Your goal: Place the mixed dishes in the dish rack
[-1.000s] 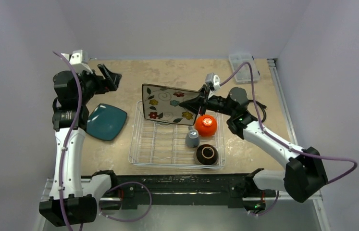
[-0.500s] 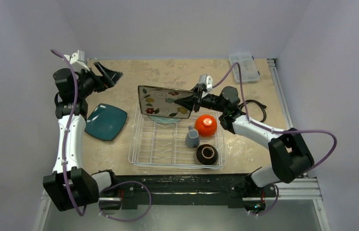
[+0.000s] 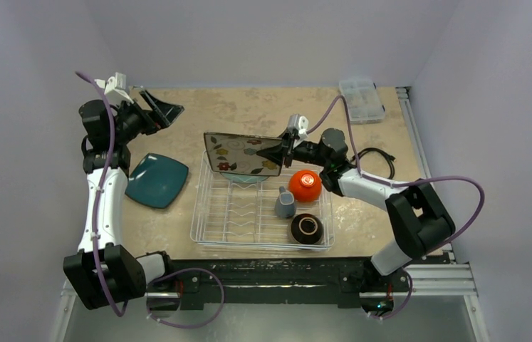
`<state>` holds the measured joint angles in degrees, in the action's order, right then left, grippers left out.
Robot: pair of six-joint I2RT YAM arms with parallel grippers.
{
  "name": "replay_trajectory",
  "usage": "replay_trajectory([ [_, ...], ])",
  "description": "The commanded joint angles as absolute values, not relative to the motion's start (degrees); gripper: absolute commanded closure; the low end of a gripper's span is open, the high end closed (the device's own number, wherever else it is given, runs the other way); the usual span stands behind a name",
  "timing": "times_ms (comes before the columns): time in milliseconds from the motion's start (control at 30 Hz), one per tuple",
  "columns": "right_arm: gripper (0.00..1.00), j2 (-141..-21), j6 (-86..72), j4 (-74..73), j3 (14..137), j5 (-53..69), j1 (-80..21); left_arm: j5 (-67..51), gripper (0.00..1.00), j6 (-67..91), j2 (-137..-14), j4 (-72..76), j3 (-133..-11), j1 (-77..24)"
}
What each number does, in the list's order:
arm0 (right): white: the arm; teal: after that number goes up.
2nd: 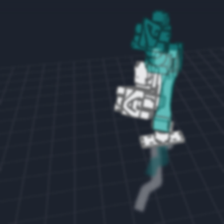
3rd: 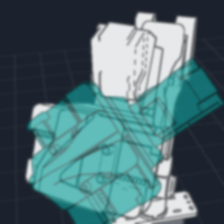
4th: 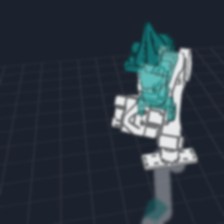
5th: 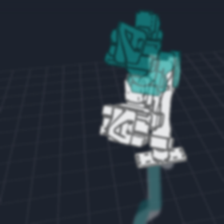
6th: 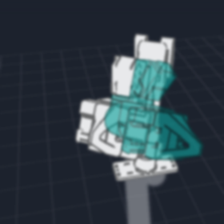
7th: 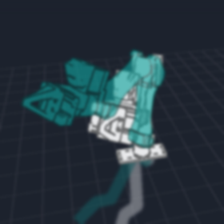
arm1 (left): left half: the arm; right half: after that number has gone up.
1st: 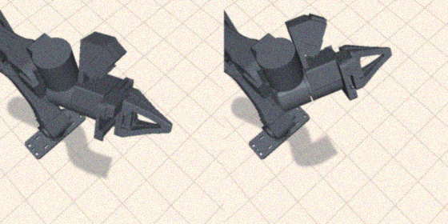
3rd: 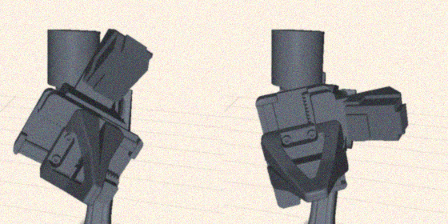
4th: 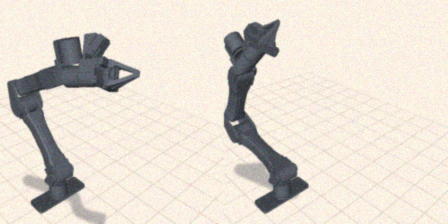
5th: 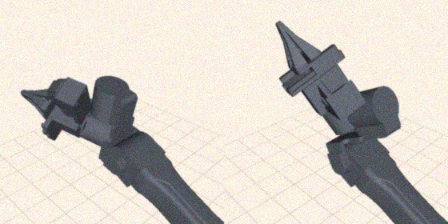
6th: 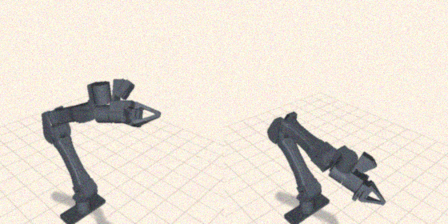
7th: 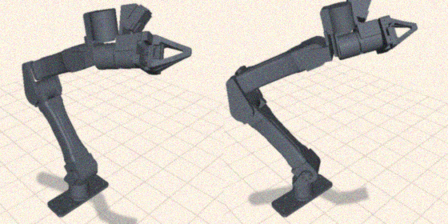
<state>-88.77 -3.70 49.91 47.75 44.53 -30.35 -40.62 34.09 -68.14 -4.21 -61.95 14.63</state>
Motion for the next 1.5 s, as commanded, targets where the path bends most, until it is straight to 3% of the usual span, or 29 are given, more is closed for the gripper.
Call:
replay_trajectory([
  [0,1.0,-87.6,-2.5,65.1,52.6,43.5,-30.3,-41.9,0.12,35.0,-67.3,-1.4,-61.9,15.1],
  [1100,0.98,-96.3,2.9,67.5,48.6,38.8,-33.6,-43.0,0.12,36.4,-67.8,-1.0,-61.3,15.6],
  [1333,0.92,-99.0,1.7,69.8,48.2,39.1,-33.6,-42.9,0.12,36.4,-67.9,-0.9,-61.3,15.6],
  [1467,0.79,-99.3,1.2,70.3,48.0,38.7,-33.6,-43.0,0.12,36.5,-68.1,-0.9,-61.3,15.6],
])
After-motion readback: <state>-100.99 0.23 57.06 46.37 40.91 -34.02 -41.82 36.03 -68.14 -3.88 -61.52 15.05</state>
